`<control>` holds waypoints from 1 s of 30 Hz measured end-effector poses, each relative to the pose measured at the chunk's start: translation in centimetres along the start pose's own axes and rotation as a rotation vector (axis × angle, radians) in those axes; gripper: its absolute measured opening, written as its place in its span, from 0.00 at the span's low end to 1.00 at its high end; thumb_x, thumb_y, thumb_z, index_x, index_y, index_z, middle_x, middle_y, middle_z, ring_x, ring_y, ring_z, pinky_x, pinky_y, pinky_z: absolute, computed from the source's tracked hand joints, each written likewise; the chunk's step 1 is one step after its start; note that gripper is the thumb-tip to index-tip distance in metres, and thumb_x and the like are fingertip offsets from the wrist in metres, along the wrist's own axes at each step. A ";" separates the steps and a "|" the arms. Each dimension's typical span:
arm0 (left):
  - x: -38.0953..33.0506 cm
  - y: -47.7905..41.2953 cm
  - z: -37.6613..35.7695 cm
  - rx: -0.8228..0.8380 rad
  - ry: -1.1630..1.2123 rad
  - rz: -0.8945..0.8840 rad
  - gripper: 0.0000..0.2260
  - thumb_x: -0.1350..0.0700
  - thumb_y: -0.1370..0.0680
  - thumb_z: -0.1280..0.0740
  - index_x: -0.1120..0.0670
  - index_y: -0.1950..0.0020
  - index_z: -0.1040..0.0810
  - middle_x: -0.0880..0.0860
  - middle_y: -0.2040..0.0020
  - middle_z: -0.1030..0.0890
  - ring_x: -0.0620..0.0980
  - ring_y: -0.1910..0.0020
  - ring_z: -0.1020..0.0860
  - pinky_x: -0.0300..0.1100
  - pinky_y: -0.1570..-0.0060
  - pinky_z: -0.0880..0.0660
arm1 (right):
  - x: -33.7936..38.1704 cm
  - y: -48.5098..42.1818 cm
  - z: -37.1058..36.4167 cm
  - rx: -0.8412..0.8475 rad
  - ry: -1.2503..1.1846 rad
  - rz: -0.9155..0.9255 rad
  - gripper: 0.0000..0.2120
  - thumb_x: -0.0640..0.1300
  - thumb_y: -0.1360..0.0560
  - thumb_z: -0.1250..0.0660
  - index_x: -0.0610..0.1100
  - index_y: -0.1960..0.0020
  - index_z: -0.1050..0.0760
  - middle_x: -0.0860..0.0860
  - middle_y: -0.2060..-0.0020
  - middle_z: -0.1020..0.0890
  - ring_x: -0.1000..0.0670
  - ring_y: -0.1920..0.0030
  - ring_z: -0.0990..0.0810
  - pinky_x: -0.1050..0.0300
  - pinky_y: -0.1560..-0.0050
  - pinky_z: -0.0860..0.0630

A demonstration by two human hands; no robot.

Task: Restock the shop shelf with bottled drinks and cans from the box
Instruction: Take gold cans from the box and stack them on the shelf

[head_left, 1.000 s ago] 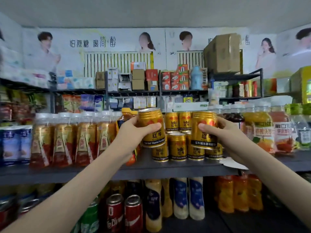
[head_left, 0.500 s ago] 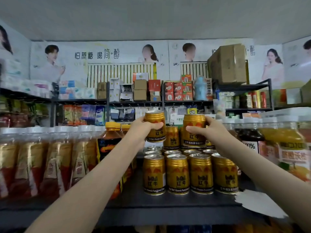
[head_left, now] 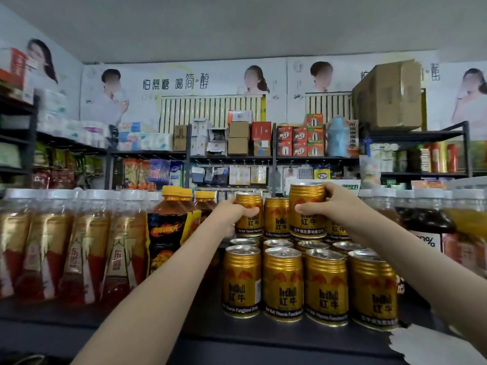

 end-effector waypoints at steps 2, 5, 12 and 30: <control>0.3 -0.5 0.1 0.011 -0.014 0.020 0.29 0.60 0.31 0.25 0.55 0.32 0.30 0.56 0.35 0.24 0.57 0.34 0.28 0.58 0.33 0.32 | -0.5 -0.3 0.1 -0.007 0.005 -0.014 0.27 0.46 0.36 0.22 0.45 0.41 0.28 0.48 0.51 0.18 0.49 0.51 0.19 0.58 0.55 0.25; 0.4 -0.6 -0.1 0.058 -0.044 0.040 0.24 0.61 0.27 0.27 0.55 0.34 0.29 0.56 0.37 0.22 0.56 0.37 0.26 0.57 0.34 0.31 | -1.0 -0.4 0.3 -0.022 0.006 -0.022 0.27 0.46 0.37 0.21 0.44 0.41 0.27 0.48 0.51 0.18 0.48 0.51 0.19 0.55 0.52 0.24; 1.1 -1.9 0.6 -0.044 -0.194 -0.068 0.38 0.54 0.31 0.23 0.52 0.25 0.39 0.56 0.33 0.26 0.58 0.34 0.28 0.60 0.35 0.30 | -1.7 -0.1 1.6 -0.100 0.000 -0.021 0.24 0.44 0.37 0.21 0.45 0.44 0.26 0.48 0.53 0.17 0.47 0.52 0.18 0.54 0.53 0.22; -1.2 0.7 -0.9 -0.012 -0.660 -0.441 0.48 0.62 0.27 0.28 0.39 0.23 0.59 0.55 0.22 0.46 0.43 0.63 0.26 0.36 0.64 0.27 | -3.6 1.4 4.8 -0.187 0.071 -0.095 0.33 0.40 0.30 0.26 0.53 0.32 0.38 0.45 0.42 0.25 0.44 0.45 0.22 0.42 0.44 0.23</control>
Point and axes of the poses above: each hand's wrist, its own y-axis away from the middle knuckle, its own z-axis out of the back of the hand, x = y × z, the point moved 9 cm from there along -y, towards the middle knuckle
